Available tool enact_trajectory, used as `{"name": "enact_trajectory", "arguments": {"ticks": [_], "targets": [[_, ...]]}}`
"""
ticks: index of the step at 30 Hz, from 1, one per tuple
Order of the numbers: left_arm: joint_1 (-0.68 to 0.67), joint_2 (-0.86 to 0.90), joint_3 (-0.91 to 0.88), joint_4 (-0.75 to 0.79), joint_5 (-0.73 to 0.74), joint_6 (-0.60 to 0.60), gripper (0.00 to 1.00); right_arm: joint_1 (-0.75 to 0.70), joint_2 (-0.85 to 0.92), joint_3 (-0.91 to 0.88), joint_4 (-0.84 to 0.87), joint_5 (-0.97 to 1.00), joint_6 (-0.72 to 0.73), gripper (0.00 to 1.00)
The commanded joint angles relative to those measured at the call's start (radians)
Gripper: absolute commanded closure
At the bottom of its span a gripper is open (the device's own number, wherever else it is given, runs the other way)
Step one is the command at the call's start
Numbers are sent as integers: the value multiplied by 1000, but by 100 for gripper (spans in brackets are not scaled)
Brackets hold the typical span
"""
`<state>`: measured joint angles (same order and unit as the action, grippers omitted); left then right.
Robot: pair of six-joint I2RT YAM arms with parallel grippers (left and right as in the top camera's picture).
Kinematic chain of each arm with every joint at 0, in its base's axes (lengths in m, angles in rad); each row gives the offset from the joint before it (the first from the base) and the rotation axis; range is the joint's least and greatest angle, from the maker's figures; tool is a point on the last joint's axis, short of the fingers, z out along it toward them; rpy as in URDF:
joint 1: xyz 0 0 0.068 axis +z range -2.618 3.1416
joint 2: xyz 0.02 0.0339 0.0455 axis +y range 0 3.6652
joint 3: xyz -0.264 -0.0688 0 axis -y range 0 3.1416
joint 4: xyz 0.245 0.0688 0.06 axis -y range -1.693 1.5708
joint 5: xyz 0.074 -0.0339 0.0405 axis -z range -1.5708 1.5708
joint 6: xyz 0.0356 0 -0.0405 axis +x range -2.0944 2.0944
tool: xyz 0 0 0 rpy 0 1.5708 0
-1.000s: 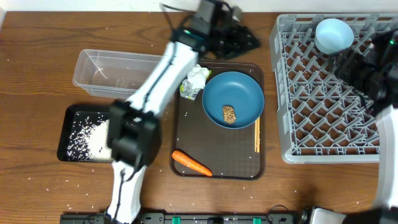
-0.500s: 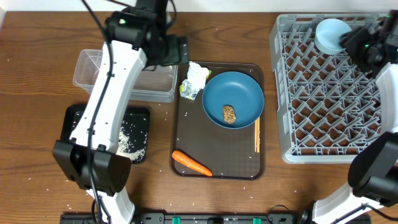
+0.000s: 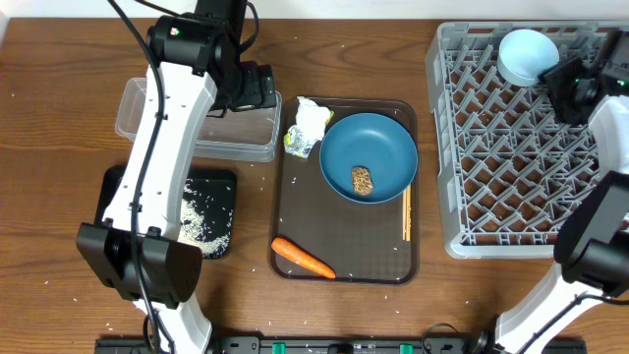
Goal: Sort waste into correct bins and load items into the dishwasher rack
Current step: 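Lower the light-blue bowl into the rack corner and release with right gripper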
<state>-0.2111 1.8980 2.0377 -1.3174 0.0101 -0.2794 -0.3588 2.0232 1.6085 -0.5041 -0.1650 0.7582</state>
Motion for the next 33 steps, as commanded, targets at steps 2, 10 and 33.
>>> {"name": "enact_trajectory", "arguments": {"ticks": [2, 10, 33], "targets": [[3, -14, 8, -6, -23, 17, 2, 28, 19, 16, 8, -17, 21, 60], [3, -14, 8, -6, -22, 17, 2, 33, 15, 16, 53, -27, -122, 84], [3, -14, 8, -6, -22, 17, 2, 158, -267, 16, -193, 412, -378, 99]]}}
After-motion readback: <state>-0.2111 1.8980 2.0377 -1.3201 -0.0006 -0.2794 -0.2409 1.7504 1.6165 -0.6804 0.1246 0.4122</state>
